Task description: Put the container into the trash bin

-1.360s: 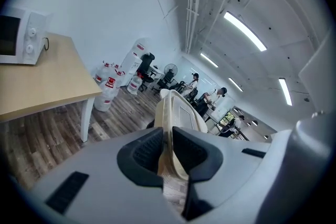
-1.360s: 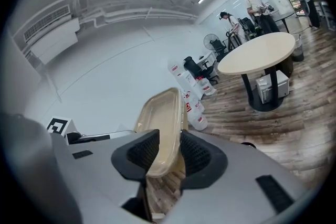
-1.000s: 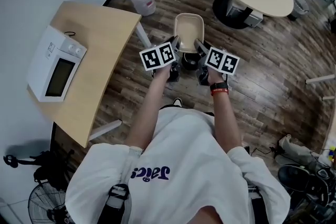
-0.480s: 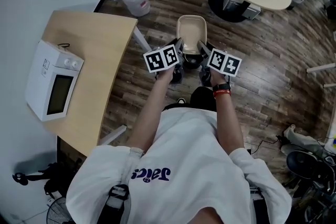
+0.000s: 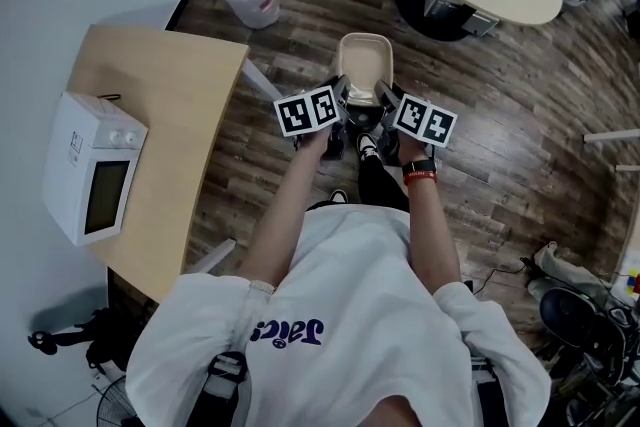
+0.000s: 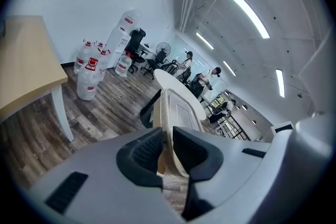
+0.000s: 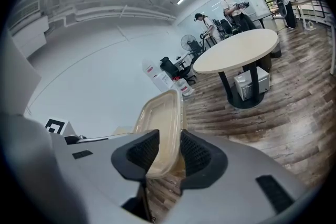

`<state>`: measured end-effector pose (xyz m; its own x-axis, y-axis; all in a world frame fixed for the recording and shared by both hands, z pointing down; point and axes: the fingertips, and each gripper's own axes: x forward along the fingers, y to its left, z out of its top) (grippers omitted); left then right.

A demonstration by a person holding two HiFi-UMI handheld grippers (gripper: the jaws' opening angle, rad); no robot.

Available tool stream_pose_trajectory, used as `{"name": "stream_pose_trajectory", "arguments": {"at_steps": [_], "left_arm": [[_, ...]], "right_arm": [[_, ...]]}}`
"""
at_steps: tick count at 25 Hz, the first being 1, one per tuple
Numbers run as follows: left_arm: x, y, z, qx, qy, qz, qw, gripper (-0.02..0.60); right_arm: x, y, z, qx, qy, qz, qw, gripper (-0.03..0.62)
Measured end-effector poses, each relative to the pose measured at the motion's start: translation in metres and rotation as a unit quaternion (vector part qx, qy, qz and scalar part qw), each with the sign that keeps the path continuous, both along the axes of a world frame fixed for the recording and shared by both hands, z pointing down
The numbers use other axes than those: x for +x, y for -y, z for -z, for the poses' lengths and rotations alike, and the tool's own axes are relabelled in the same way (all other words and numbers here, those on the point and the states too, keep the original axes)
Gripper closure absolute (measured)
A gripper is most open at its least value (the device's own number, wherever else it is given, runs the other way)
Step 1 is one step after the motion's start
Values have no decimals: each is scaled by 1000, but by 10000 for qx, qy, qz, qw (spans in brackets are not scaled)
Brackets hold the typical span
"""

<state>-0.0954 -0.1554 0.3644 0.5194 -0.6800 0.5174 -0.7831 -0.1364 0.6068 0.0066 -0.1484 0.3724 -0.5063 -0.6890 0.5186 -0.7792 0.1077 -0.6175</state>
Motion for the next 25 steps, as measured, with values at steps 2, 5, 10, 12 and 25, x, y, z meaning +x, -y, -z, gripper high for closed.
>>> {"name": "stream_pose_trajectory", "arguments": {"at_steps": [2,5,10,12,25], "left_arm": [[6,14,-6,-56,24,10,10000,509],[17,34,-16,-133,49,16,9999,509],[34,55,-35,-280,80,-30,9996,509],[39,60,-44,-373,136,-22,9992,509],[55,89,-105,-761,412,29,9962,518]], "right_arm": [[6,14,-6,-56,-2,13,10000,447],[17,33,-15,-131,13,1,9999,447],[34,55,-34,-290,29,-3,9996,448],[39,60,-43,-366,20,26,9993,450],[58,91,-104,-811,63,134,9966,471]]}}
